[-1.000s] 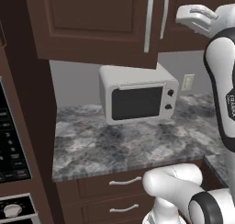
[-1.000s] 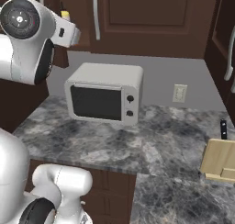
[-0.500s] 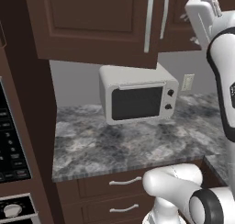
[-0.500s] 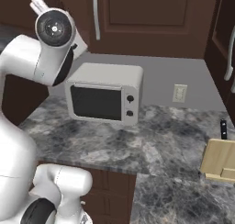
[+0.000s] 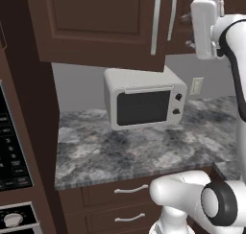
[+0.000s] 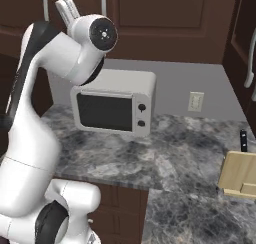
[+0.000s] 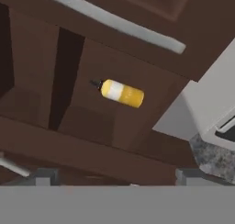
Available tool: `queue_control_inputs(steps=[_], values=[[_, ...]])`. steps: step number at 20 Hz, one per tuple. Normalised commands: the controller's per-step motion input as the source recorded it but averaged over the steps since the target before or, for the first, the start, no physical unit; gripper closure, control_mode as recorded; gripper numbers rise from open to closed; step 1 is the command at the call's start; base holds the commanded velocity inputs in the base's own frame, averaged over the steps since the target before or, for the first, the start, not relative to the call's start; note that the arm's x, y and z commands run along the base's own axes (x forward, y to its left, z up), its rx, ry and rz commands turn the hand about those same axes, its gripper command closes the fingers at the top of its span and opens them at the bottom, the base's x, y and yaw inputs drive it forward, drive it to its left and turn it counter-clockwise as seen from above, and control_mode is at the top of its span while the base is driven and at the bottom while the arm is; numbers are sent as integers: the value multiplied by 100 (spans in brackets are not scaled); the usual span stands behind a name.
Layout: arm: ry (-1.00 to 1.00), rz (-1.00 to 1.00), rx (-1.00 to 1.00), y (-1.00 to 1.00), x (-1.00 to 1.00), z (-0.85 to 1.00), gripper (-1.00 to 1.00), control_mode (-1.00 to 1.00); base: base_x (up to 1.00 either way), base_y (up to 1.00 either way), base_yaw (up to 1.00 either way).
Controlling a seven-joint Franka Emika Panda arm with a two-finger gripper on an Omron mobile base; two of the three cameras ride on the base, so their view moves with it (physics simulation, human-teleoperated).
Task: The dining table condiment station is running low on mustard. Refill the condiment station by opening the cabinet and taking the mustard from the cabinet and placing it on the dining table.
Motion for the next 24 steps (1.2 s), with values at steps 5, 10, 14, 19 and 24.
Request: queue_control_inputs(steps=[5, 10, 14, 19, 24], values=[[10, 15, 12, 6, 77, -21, -100, -100, 0, 0, 0], [13, 10, 1, 38, 70, -14, -100, -100, 0, 0, 0], [13, 10, 0, 49, 49, -3, -100, -100, 0, 0, 0], [12, 18, 1, 58, -11, -1, -100, -100, 0, 0, 0], [12, 28, 6, 59, -82, -9, -100, -100, 0, 0, 0]])
